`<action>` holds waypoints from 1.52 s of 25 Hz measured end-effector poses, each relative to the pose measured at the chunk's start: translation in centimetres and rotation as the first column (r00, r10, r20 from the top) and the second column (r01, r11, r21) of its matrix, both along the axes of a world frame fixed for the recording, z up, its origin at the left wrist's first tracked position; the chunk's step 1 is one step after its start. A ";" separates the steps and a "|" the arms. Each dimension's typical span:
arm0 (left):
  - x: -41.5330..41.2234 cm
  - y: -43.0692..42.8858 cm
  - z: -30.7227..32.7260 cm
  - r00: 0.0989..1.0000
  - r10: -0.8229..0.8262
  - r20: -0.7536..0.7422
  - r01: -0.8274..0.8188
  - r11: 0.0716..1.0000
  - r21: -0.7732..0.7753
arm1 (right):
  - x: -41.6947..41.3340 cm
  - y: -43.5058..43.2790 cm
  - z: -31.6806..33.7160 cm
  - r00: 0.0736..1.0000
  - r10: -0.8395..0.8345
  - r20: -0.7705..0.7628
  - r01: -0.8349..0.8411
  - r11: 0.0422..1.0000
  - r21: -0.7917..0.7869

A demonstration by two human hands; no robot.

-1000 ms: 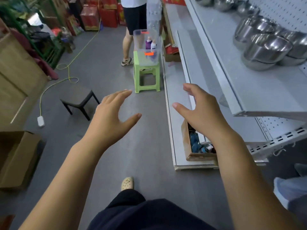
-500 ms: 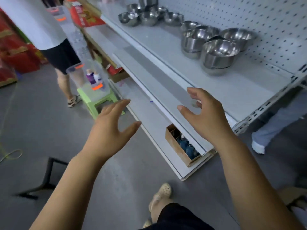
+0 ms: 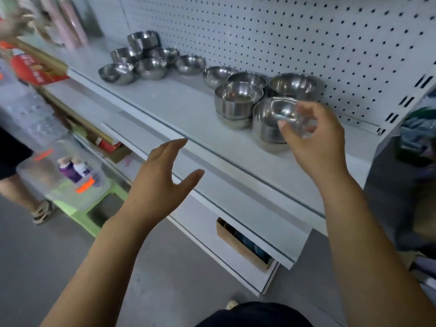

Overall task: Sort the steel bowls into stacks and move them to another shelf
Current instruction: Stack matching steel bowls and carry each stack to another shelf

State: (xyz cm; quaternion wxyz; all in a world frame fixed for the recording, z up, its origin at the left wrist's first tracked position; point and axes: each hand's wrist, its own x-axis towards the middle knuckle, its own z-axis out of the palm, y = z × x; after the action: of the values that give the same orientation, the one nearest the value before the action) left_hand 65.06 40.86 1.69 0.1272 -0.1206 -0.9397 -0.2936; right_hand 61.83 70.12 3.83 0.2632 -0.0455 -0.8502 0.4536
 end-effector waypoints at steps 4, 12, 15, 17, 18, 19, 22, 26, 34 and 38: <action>-6.3 2.1 -0.6 0.996 -0.066 0.056 0.053 0.978 0.200 | -2.3 0.0 0.7 0.992 -0.026 0.123 0.023 0.999 0.029; -19.1 4.8 -1.1 0.938 -0.344 0.053 0.292 0.859 0.420 | -4.3 -1.0 -1.6 0.951 -0.092 0.294 0.139 0.980 -0.145; -22.6 5.5 -1.4 0.886 -0.463 0.038 0.407 0.814 0.415 | -4.8 -2.5 -2.6 0.953 -0.165 0.253 0.225 0.946 -0.232; -24.3 5.7 -2.0 0.857 -0.515 0.036 0.454 0.784 0.423 | -5.0 -3.5 -3.2 0.952 -0.223 0.211 0.276 0.923 -0.269; -24.8 5.7 -2.4 0.843 -0.536 0.036 0.469 0.766 0.439 | -5.1 -3.9 -3.6 0.949 -0.248 0.196 0.296 0.916 -0.273; -25.3 5.7 -2.8 0.828 -0.559 0.034 0.484 0.745 0.460 | -5.2 -4.3 -3.9 0.945 -0.272 0.184 0.315 0.908 -0.276; -26.4 5.5 -4.0 0.791 -0.612 0.022 0.514 0.683 0.520 | -5.7 -5.3 -4.7 0.922 -0.354 0.157 0.385 0.878 -0.284; -26.8 4.9 -4.7 0.800 -0.599 0.024 0.493 0.680 0.543 | -6.3 -6.6 -4.8 0.876 -0.466 0.123 0.481 0.834 -0.270; -26.5 4.0 -4.8 0.818 -0.565 -0.106 0.468 0.547 0.694 | -7.2 -8.0 -4.4 0.817 -0.571 0.078 0.565 0.766 -0.305; -27.3 2.1 -4.6 0.794 -0.573 -0.203 0.516 0.460 0.723 | -7.4 -9.6 -3.0 0.795 -0.606 -0.007 0.575 0.757 -0.311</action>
State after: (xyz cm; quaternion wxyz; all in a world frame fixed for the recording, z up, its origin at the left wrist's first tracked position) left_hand 37.73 42.93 -2.89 0.0321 -0.3400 -0.6477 -0.6811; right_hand 54.47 60.48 0.84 0.4284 -0.3254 -0.7000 0.4697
